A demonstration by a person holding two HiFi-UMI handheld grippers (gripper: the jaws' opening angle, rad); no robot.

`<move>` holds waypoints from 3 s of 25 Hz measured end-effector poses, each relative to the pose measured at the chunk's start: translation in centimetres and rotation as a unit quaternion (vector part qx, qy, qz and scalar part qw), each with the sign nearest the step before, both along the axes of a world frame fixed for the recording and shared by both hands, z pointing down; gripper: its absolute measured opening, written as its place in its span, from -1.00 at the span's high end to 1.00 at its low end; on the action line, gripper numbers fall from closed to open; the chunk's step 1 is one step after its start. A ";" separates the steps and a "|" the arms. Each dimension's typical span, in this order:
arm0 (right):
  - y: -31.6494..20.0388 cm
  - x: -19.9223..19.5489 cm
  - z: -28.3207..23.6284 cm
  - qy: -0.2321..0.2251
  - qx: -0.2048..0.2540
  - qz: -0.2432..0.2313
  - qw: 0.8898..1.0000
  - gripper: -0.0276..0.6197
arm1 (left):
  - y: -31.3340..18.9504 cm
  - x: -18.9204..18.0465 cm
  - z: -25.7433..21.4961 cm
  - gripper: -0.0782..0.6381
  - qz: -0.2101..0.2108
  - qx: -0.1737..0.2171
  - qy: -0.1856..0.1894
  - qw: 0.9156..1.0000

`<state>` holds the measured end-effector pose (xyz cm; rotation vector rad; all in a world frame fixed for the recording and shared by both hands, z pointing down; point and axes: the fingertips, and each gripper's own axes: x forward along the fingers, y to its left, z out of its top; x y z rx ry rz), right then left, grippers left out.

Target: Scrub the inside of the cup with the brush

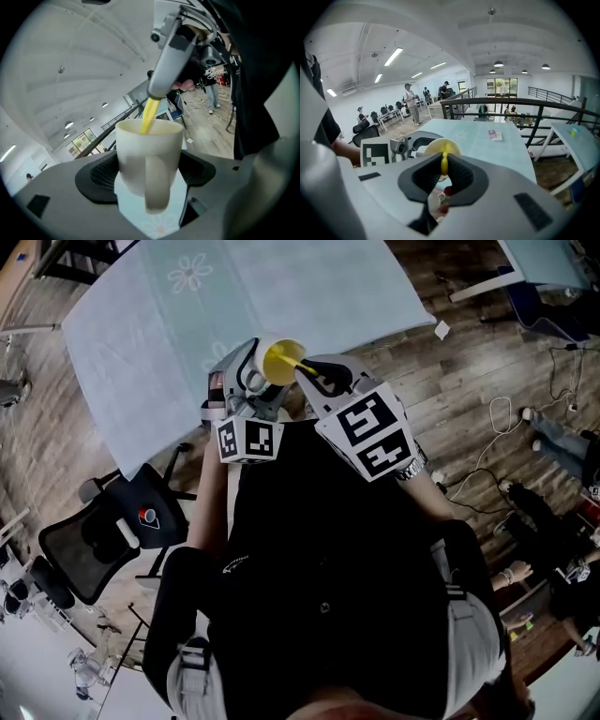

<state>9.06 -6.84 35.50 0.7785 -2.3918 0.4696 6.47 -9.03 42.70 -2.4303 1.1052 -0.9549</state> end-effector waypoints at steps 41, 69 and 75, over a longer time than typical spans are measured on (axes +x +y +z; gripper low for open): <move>2.9 2.4 0.4 0.017 -0.025 -0.017 0.999 0.79 | 1.3 -0.7 -1.9 -0.32 -0.006 0.033 -0.067 0.997; 2.8 3.3 -2.1 0.000 0.005 0.001 1.000 0.79 | 2.6 -1.1 -1.1 -0.32 -0.007 0.033 -0.078 0.996; 4.3 3.8 -0.6 0.010 -0.018 -0.017 1.000 0.79 | 2.1 -1.6 -1.1 -0.32 -0.022 0.029 -0.086 0.996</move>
